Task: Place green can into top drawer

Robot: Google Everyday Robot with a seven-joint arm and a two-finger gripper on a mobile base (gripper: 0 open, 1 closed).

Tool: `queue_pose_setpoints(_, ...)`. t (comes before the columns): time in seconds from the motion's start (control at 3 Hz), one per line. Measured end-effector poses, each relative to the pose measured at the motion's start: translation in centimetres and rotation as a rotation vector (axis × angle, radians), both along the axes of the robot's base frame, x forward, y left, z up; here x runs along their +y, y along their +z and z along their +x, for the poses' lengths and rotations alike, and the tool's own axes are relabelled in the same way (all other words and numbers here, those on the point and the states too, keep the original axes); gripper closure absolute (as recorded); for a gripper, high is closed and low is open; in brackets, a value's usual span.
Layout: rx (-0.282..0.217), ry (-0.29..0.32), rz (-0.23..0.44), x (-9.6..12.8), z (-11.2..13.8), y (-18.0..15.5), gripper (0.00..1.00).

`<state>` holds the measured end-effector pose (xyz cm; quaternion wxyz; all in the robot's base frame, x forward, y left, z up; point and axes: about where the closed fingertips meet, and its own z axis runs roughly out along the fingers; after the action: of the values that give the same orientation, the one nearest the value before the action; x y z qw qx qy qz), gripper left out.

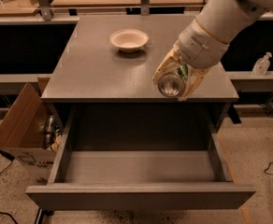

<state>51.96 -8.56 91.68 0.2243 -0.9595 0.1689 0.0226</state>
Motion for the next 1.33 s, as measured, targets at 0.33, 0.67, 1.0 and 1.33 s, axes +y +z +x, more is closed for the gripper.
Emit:
queue_pose_setpoints(0.33, 0.004, 0.028, 0.102, -1.1, -5.1, 0.4, 1.0)
queue_pose_setpoints(0.67, 0.011, 0.01, 0.108, -1.9, -5.5, 0.1, 1.0)
queue_pose_setpoints(1.0, 0.008, 0.05, 0.15, -0.6, -5.8, -1.3, 1.0)
queue_pose_setpoints(1.33, -0.019, 0.174, 0.182, 1.5, -9.4, -6.6, 1.0)
